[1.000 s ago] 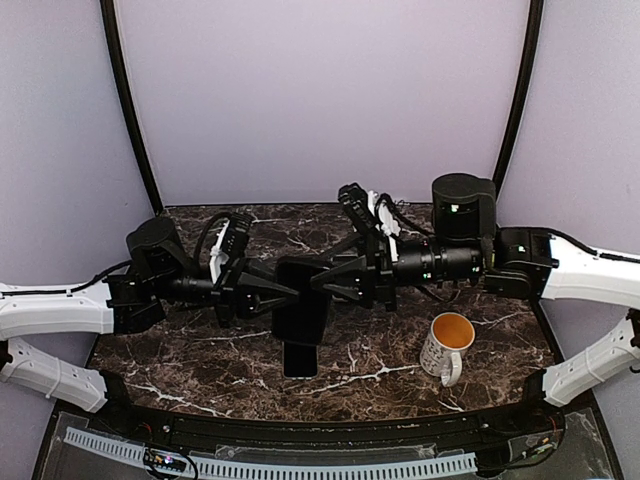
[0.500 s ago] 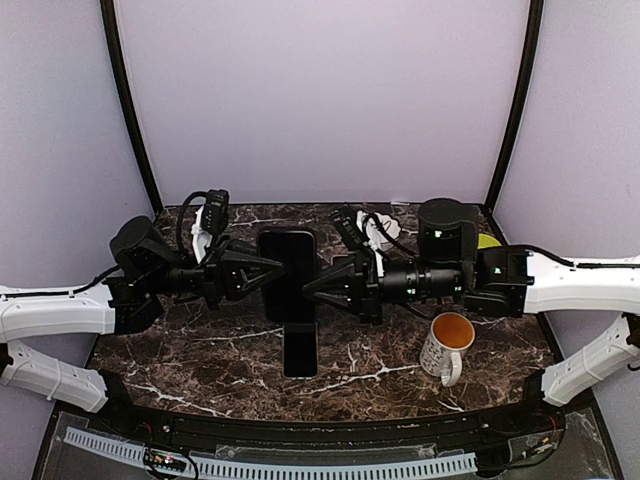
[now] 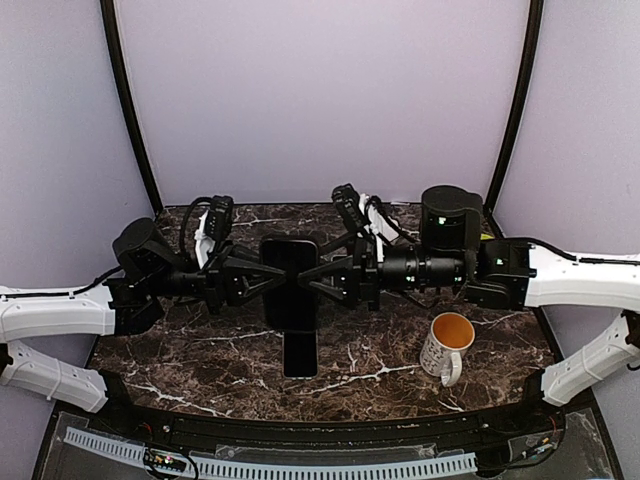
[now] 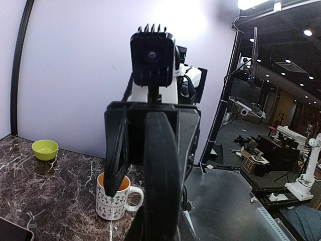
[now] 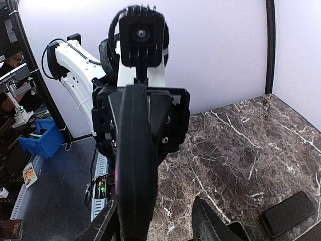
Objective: Put the phone into the phone case
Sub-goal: Press the top right corner of the phone case, then pass from the left arm to the right
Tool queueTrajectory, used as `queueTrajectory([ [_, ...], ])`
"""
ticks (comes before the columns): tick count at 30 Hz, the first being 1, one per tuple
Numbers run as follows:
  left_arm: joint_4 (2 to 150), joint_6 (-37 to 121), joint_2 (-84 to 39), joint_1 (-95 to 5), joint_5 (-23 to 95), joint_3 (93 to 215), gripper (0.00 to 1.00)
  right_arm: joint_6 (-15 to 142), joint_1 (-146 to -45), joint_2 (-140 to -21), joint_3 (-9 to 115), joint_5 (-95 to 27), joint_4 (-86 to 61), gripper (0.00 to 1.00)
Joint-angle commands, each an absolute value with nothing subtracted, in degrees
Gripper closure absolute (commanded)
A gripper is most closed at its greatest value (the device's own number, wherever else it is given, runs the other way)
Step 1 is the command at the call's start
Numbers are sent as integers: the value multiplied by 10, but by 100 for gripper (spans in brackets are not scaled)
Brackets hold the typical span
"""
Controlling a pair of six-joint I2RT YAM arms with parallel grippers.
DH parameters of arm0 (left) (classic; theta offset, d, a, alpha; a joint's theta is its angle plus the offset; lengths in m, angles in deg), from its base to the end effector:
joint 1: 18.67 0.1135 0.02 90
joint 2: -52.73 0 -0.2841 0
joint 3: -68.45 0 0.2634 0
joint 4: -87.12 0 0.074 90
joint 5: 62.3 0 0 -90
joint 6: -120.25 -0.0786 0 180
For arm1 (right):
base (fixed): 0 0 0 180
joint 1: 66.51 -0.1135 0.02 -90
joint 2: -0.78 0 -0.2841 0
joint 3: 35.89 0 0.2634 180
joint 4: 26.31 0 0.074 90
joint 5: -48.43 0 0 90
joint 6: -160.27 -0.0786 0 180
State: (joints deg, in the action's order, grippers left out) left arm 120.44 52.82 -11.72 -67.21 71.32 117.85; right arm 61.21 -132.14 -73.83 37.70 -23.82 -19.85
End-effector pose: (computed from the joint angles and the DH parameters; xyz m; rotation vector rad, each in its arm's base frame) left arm 0.1422 -0.2428 0.3425 1.0115 1.1253 -1.4958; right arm 0.1249 0.3338 0.3633 -1.0929 1.4995 1.2065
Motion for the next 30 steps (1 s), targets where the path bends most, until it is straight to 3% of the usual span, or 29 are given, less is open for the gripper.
queueTrajectory([
  [1, 1234, 514, -97, -674, 725, 1184, 100, 621, -1320, -722, 397, -260, -244, 55],
  [3, 1234, 515, -98, -674, 726, 1184, 100, 620, -1319, -725, 397, -259, -253, 68],
  [6, 1234, 515, -98, -675, 726, 1184, 100, 615, -1320, -730, 399, -248, -254, 100],
  [10, 1234, 515, -97, -676, 725, 1182, 100, 608, -1318, -729, 394, -247, -249, 100],
  [13, 1239, 518, -91, -676, 716, 1180, 100, 599, -1318, -730, 389, -267, -238, 57],
  [14, 1239, 518, -90, -676, 714, 1179, 100, 596, -1318, -734, 390, -267, -231, 55],
  [19, 1243, 518, -86, -676, 704, 1176, 100, 578, -1318, -758, 388, -252, -221, 66],
  [24, 1246, 519, -83, -675, 700, 1173, 100, 568, -1318, -757, 368, -251, -230, 59],
  [26, 1246, 518, -82, -675, 701, 1173, 100, 564, -1318, -753, 361, -255, -238, 74],
  [28, 1246, 519, -82, -675, 700, 1173, 100, 561, -1318, -750, 357, -254, -241, 99],
  [30, 1246, 519, -83, -675, 701, 1173, 100, 557, -1318, -747, 357, -255, -238, 100],
])
